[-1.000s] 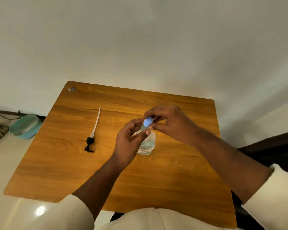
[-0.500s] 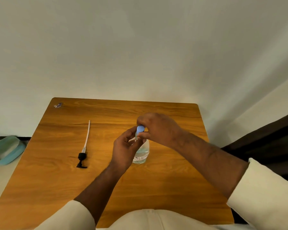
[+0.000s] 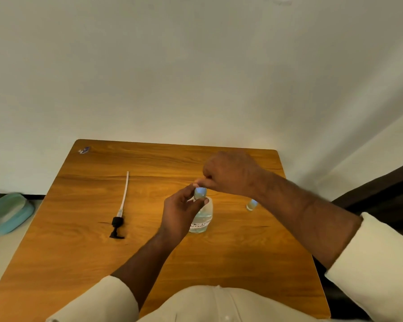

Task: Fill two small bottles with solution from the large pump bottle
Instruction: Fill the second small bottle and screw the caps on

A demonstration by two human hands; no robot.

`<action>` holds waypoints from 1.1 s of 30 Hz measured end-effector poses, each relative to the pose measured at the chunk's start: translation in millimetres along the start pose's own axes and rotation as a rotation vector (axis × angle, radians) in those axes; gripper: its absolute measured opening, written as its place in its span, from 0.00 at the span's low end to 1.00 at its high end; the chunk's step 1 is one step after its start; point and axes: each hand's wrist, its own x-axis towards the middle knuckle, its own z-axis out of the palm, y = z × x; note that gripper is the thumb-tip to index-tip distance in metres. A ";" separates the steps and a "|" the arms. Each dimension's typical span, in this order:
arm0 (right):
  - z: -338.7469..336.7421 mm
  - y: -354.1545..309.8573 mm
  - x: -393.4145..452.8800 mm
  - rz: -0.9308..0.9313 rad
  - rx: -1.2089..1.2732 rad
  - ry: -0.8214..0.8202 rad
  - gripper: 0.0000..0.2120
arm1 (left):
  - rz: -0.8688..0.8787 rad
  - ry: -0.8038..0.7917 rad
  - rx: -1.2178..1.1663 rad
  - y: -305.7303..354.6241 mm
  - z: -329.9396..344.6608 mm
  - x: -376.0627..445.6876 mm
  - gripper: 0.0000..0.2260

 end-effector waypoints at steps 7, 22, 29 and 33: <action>-0.7 11.5 3.4 -0.146 0.156 -0.065 0.12 | 0.015 -0.005 0.026 0.6 -0.7 1.0 0.19; -12.8 29.9 10.0 -0.677 -0.197 0.176 0.15 | 0.131 -0.224 0.081 45.7 -11.6 8.7 0.12; -45.8 51.8 -10.3 -0.887 -0.228 0.265 0.21 | 0.155 -0.579 0.075 91.8 0.6 7.6 0.09; -48.7 58.2 -26.7 -0.920 -0.234 0.275 0.24 | 0.239 -0.670 0.185 109.1 16.7 4.6 0.09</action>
